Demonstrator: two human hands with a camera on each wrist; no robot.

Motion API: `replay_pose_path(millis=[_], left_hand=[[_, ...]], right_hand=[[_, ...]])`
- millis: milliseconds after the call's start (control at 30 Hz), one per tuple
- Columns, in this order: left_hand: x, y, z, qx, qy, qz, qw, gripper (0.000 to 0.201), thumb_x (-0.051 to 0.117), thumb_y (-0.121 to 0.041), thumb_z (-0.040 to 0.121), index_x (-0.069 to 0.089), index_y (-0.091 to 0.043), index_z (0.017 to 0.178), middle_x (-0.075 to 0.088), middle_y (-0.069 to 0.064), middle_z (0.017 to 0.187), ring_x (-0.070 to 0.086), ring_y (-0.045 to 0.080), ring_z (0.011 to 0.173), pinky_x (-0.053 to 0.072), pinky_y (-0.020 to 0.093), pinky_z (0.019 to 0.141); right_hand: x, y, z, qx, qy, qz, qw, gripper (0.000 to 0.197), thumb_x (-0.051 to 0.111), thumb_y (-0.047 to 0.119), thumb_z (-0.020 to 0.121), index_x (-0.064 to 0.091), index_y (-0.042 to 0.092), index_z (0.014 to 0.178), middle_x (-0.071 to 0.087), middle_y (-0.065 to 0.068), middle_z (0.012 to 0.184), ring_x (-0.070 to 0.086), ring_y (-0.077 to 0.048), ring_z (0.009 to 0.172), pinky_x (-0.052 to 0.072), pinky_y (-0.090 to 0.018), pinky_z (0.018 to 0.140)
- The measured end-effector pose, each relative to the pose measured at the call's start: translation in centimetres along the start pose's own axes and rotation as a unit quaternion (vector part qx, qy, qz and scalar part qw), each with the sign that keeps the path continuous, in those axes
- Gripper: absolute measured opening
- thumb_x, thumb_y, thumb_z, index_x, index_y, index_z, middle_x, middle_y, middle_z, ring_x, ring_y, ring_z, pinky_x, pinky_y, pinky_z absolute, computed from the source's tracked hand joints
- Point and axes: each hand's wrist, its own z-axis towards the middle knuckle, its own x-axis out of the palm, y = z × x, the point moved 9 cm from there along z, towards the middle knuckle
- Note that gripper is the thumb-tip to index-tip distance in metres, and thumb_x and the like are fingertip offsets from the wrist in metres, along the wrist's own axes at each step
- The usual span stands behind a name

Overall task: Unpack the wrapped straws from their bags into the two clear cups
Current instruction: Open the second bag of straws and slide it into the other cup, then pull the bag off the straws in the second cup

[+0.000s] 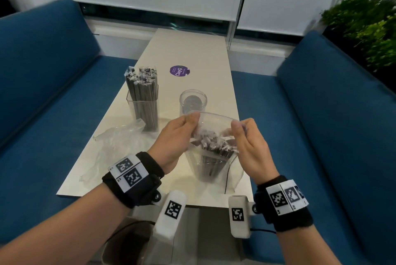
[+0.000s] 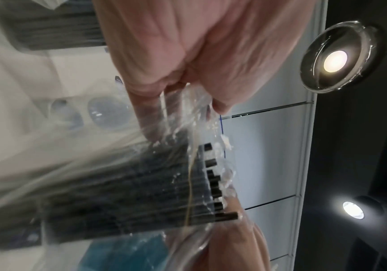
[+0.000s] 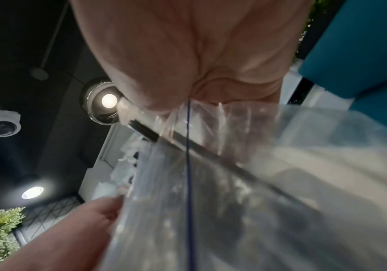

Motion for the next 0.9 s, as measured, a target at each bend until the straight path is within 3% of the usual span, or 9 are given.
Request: replay_pose_path(millis=[100, 200, 267, 333, 433, 533, 667, 800, 900], left_hand=[[0.2, -0.7, -0.1, 0.022, 0.003, 0.013, 1.000, 0.036, 0.057, -0.042, 0.101, 0.052, -0.012, 0.080, 0.053, 0.003, 0.074, 0.051, 0.014, 0.068, 0.045, 0.021, 0.062], [-0.1, -0.1, 0.1, 0.030, 0.023, 0.082, 0.996, 0.036, 0.069, -0.039, 0.094, 0.054, -0.007, 0.091, 0.052, 0.004, 0.084, 0.050, 0.014, 0.071, 0.044, 0.021, 0.061], [-0.7, 0.9, 0.4, 0.005, 0.014, 0.074, 0.997, 0.034, 0.065, -0.034, 0.098, 0.060, -0.001, 0.105, 0.058, 0.002, 0.089, 0.056, 0.013, 0.073, 0.048, 0.026, 0.065], [-1.6, 1.7, 0.7, -0.025, -0.015, 0.034, 0.999, 0.029, 0.059, -0.031, 0.102, 0.064, -0.003, 0.103, 0.060, 0.001, 0.085, 0.057, 0.012, 0.069, 0.051, 0.026, 0.063], [-2.5, 2.1, 1.0, -0.023, -0.063, 0.028, 0.997, 0.021, 0.057, -0.028, 0.104, 0.062, -0.014, 0.089, 0.057, -0.005, 0.071, 0.053, 0.005, 0.055, 0.046, 0.016, 0.049], [-2.7, 2.3, 1.1, -0.016, -0.086, 0.003, 0.996, 0.023, 0.061, -0.025, 0.102, 0.057, -0.016, 0.081, 0.057, -0.002, 0.070, 0.054, 0.007, 0.058, 0.048, 0.020, 0.051], [-2.9, 2.4, 1.9, -0.026, -0.097, -0.059, 0.993, 0.022, 0.067, -0.023, 0.098, 0.053, -0.015, 0.084, 0.066, 0.008, 0.094, 0.061, 0.022, 0.079, 0.051, 0.037, 0.068], [-3.6, 1.9, 2.5, -0.018, -0.119, -0.005, 0.993, 0.025, 0.061, -0.032, 0.101, 0.053, -0.012, 0.087, 0.058, 0.006, 0.090, 0.052, 0.020, 0.074, 0.047, 0.033, 0.066], [-4.0, 1.6, 2.6, 0.006, -0.135, 0.115, 0.984, 0.040, 0.060, -0.043, 0.099, 0.056, -0.004, 0.093, 0.053, 0.002, 0.084, 0.047, 0.017, 0.076, 0.041, 0.034, 0.070]], right_hand=[[0.0, 0.2, -0.1, 0.011, -0.032, 0.054, 0.998, 0.033, 0.044, 0.045, 0.108, 0.050, 0.013, 0.104, 0.079, 0.009, 0.081, 0.073, -0.010, 0.076, 0.055, -0.026, 0.067], [0.0, -0.5, 0.3, 0.014, -0.066, 0.059, 0.996, 0.032, 0.047, 0.047, 0.107, 0.051, 0.016, 0.105, 0.079, 0.012, 0.080, 0.072, -0.011, 0.079, 0.056, -0.041, 0.070], [0.1, -1.3, 0.6, 0.015, -0.078, 0.055, 0.995, 0.027, 0.051, 0.047, 0.106, 0.051, 0.021, 0.103, 0.078, 0.008, 0.081, 0.072, -0.013, 0.084, 0.056, -0.042, 0.075], [0.3, -1.9, 0.8, 0.018, -0.080, 0.053, 0.995, 0.020, 0.057, 0.045, 0.103, 0.050, 0.027, 0.101, 0.076, 0.004, 0.080, 0.072, -0.009, 0.078, 0.055, -0.037, 0.071], [0.2, -1.7, 0.5, 0.000, -0.079, -0.013, 0.997, 0.020, 0.060, 0.044, 0.102, 0.048, 0.029, 0.107, 0.072, 0.002, 0.088, 0.070, -0.008, 0.071, 0.052, -0.025, 0.065], [0.3, -0.5, -0.1, -0.042, -0.063, -0.029, 0.997, 0.020, 0.060, 0.039, 0.102, 0.046, 0.029, 0.111, 0.063, 0.005, 0.089, 0.066, -0.008, 0.071, 0.047, -0.012, 0.063], [1.3, -0.8, -0.3, 0.004, 0.032, -0.034, 0.999, 0.035, 0.064, 0.046, 0.098, 0.046, 0.036, 0.126, 0.059, 0.010, 0.091, 0.065, -0.011, 0.087, 0.050, -0.024, 0.076], [-0.1, -1.3, -0.3, 0.033, 0.000, -0.085, 0.996, 0.028, 0.059, 0.048, 0.101, 0.049, 0.034, 0.124, 0.066, 0.007, 0.089, 0.062, -0.006, 0.079, 0.047, -0.028, 0.071], [0.0, -1.2, 0.1, 0.032, -0.005, -0.067, 0.997, 0.020, 0.058, 0.037, 0.103, 0.050, 0.033, 0.120, 0.069, 0.000, 0.083, 0.070, -0.012, 0.064, 0.060, -0.043, 0.073]])
